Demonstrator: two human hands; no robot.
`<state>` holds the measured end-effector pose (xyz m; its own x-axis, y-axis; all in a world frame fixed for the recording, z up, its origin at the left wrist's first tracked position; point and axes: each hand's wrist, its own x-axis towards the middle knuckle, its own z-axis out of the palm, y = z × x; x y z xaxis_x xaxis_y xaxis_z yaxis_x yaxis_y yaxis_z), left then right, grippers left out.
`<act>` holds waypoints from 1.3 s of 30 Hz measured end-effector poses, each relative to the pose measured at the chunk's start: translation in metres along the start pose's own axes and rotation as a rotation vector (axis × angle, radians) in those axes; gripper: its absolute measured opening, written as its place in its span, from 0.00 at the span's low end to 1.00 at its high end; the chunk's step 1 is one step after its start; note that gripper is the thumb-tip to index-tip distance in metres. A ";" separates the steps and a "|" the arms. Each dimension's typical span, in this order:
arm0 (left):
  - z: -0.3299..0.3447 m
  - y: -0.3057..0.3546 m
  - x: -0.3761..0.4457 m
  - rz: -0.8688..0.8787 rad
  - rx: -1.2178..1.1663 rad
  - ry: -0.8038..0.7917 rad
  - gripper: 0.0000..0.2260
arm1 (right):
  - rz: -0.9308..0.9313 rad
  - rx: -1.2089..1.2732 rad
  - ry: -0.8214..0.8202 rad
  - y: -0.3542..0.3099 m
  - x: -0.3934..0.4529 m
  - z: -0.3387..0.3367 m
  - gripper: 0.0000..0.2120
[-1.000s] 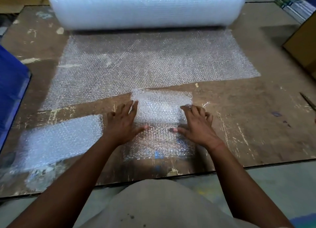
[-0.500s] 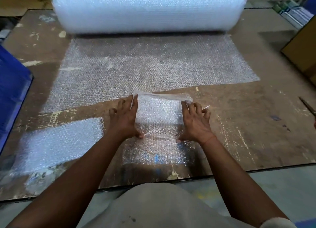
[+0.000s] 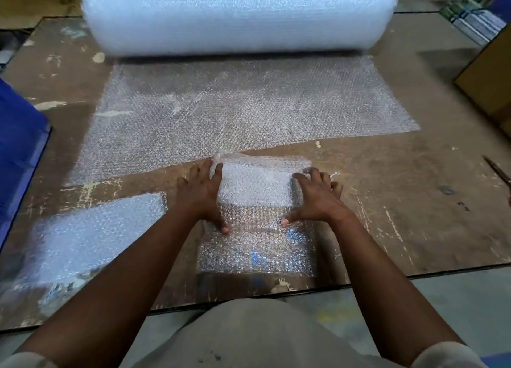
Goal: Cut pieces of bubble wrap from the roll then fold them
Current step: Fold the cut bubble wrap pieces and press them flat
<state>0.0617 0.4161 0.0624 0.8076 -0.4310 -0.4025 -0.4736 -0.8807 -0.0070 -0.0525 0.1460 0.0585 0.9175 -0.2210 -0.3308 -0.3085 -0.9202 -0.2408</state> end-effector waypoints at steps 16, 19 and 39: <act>0.010 -0.004 0.003 0.005 -0.117 -0.060 0.74 | 0.086 0.267 0.147 0.014 0.005 0.018 0.53; 0.019 -0.008 -0.004 -0.004 -0.211 0.074 0.64 | 0.146 0.309 0.225 0.016 0.003 0.023 0.48; 0.072 -0.033 -0.007 0.046 -0.581 0.675 0.20 | 0.037 0.433 0.277 0.037 -0.010 0.044 0.31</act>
<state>0.0466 0.4627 -0.0001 0.9140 -0.3306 0.2352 -0.4057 -0.7413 0.5346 -0.0839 0.1287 0.0124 0.9182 -0.3816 -0.1065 -0.3636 -0.7049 -0.6090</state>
